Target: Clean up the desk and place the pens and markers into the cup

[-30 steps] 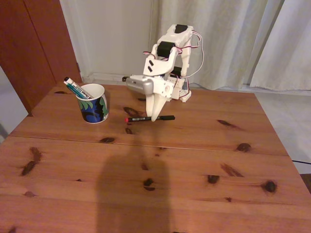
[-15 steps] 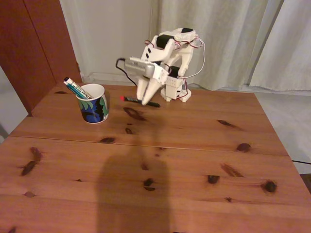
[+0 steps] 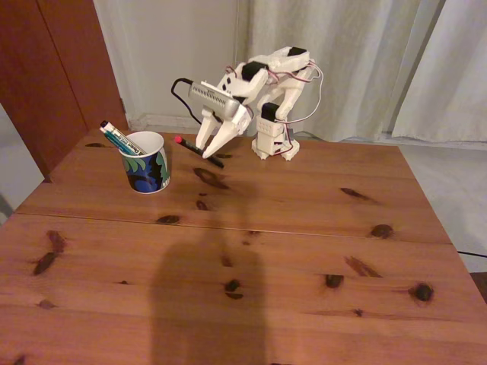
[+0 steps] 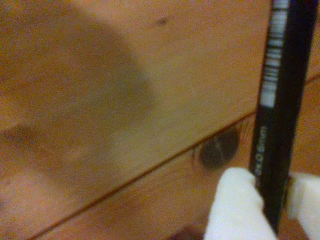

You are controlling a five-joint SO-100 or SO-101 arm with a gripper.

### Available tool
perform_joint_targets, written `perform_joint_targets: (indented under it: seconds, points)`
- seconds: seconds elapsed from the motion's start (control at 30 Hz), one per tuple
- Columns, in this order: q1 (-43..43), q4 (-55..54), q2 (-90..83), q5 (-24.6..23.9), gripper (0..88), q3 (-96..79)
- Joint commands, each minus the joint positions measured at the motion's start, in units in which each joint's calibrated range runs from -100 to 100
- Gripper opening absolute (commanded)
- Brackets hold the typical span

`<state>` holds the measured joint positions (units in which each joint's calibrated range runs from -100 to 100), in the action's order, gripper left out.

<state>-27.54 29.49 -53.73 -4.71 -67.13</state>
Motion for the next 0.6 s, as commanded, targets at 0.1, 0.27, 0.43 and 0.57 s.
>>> perform_joint_targets:
  seconds: [0.1,0.27,0.43,0.57]
  points:
    - [-1.29,-8.72,-1.75,0.1,1.2,-2.66]
    - [-3.7,-14.22,-1.84,-0.79,1.0,-4.01]
    - [-5.07,-22.05,-1.75,-3.98,1.0,-3.83]
    - [-6.44,-27.3,-1.84,-6.71,1.0,-3.92]
